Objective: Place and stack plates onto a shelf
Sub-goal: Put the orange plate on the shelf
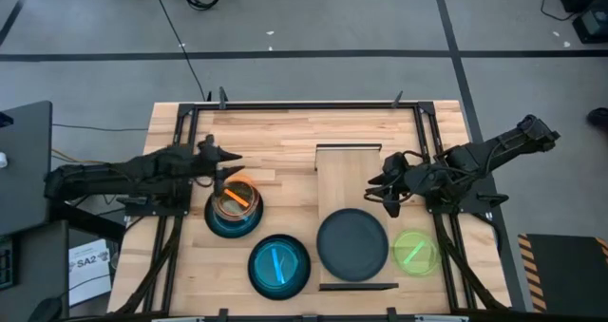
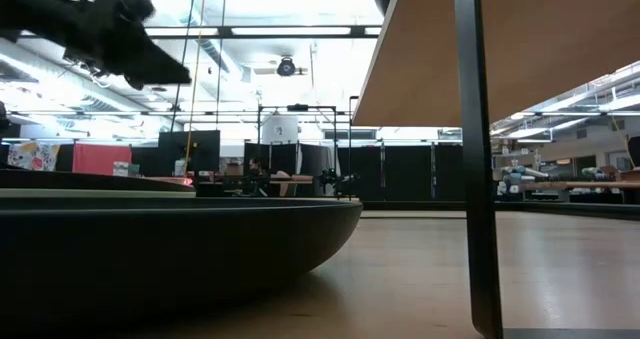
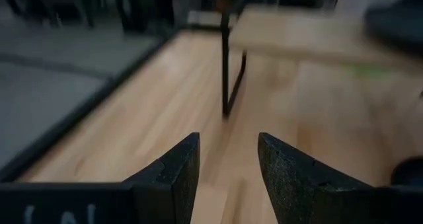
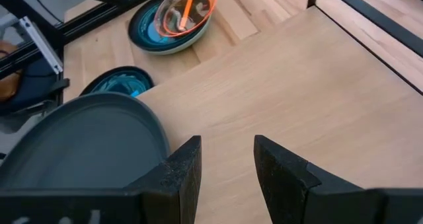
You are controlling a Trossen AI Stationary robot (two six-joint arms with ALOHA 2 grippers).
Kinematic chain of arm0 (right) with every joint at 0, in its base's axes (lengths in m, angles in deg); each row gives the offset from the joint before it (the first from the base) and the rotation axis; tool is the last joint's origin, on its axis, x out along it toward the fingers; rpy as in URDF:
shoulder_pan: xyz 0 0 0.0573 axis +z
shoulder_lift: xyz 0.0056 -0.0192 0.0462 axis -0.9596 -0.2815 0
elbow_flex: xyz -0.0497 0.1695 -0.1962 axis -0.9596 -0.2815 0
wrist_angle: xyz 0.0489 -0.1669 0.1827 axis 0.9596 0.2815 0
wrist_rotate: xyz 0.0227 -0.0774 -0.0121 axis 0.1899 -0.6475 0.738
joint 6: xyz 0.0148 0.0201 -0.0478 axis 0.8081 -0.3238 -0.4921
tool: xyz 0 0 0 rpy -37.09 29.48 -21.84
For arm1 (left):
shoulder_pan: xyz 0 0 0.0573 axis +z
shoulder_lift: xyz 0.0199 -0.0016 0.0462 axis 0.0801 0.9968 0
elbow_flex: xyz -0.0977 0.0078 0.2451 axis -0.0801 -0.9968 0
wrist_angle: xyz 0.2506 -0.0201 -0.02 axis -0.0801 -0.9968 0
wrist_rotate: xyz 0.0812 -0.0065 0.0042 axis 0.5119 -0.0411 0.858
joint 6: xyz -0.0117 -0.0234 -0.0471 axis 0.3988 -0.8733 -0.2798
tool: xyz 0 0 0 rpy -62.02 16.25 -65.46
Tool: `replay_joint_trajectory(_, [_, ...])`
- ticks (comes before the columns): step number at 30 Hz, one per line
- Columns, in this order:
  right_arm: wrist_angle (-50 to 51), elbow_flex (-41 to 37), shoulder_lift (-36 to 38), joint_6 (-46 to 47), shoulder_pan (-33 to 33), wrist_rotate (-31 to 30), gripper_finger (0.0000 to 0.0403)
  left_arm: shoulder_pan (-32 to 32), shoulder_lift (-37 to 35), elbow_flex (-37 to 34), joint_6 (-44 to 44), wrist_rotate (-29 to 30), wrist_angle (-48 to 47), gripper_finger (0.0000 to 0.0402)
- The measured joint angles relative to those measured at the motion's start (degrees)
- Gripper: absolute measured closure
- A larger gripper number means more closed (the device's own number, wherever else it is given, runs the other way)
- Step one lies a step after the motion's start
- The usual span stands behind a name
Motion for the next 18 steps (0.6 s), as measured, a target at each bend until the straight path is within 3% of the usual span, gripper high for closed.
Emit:
replay_joint_trajectory(7, [0.06,0.00,0.00,-0.06,-0.02,0.00,0.0258,6.96,14.26,8.64,0.41,-7.52,-9.23,0.0241])
replay_joint_trajectory(18, [0.10,0.00,0.00,-0.06,-0.02,0.00,0.0258,14.11,27.37,13.83,0.50,-9.02,-20.68,0.0241])
